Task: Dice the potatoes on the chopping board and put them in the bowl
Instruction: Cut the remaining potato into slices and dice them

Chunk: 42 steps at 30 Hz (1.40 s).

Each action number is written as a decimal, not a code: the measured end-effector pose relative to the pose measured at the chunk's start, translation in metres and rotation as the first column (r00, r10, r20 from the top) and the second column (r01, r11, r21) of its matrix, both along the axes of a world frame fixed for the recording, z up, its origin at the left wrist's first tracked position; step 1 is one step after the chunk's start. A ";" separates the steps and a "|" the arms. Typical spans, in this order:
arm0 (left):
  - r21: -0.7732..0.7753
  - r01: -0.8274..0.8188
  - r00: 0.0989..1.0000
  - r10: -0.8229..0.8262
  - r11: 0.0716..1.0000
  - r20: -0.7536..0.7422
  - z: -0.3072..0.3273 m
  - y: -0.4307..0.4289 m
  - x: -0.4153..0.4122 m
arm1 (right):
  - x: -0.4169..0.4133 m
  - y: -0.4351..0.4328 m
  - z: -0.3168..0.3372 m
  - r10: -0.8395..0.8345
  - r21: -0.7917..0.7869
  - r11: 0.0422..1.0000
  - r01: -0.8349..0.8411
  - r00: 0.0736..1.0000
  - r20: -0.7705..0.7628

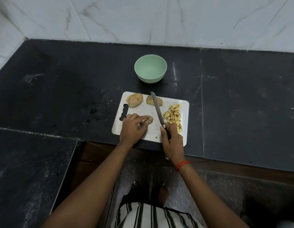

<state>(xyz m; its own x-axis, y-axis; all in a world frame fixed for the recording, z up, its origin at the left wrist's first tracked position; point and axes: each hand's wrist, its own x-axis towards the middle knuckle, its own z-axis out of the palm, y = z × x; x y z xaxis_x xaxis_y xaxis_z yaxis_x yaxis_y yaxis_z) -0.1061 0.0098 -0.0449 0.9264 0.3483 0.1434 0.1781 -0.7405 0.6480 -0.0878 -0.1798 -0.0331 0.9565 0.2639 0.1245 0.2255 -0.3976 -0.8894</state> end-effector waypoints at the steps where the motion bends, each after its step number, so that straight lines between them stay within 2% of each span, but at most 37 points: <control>1: 0.011 0.003 1.000 -0.003 1.000 0.002 0.000 -0.001 0.000 | 0.000 0.000 0.000 -0.004 -0.010 1.000 0.004 1.000 -0.006; 8: -0.100 -0.055 0.998 0.057 0.993 0.010 -0.003 0.000 -0.002 | -0.005 0.002 0.001 -0.024 -0.030 0.999 0.025 0.999 0.040; 10: -0.168 -0.003 1.000 0.004 0.986 0.001 0.001 0.005 -0.002 | -0.004 0.002 0.001 -0.034 -0.029 0.999 0.035 0.999 0.034; 12: -0.199 0.107 0.993 -0.116 0.974 -0.037 0.007 0.013 -0.003 | -0.003 0.001 0.002 -0.028 -0.033 0.999 0.028 0.999 0.024; 15: -0.161 0.214 0.971 -0.228 0.964 -0.077 0.008 0.023 -0.004 | -0.001 0.001 0.002 -0.013 -0.067 0.998 0.013 1.000 0.002; 19: -0.072 0.235 0.969 -0.239 0.969 -0.053 0.000 0.025 -0.003 | 0.001 0.003 0.003 0.002 -0.130 0.991 -0.004 1.000 -0.022; 26: -0.048 0.212 0.977 -0.213 0.976 -0.022 0.000 0.019 -0.006 | -0.021 0.006 0.013 0.031 -0.326 0.945 -0.032 0.999 -0.008; 32: -0.051 0.182 0.983 -0.180 0.982 0.030 -0.004 0.016 -0.006 | -0.039 0.015 0.010 0.067 -0.388 0.919 -0.074 0.997 -0.032; 42: -0.006 0.100 0.995 -0.100 0.995 0.017 0.001 0.008 -0.004 | -0.031 0.019 0.006 0.121 -0.467 0.876 -0.120 0.992 -0.027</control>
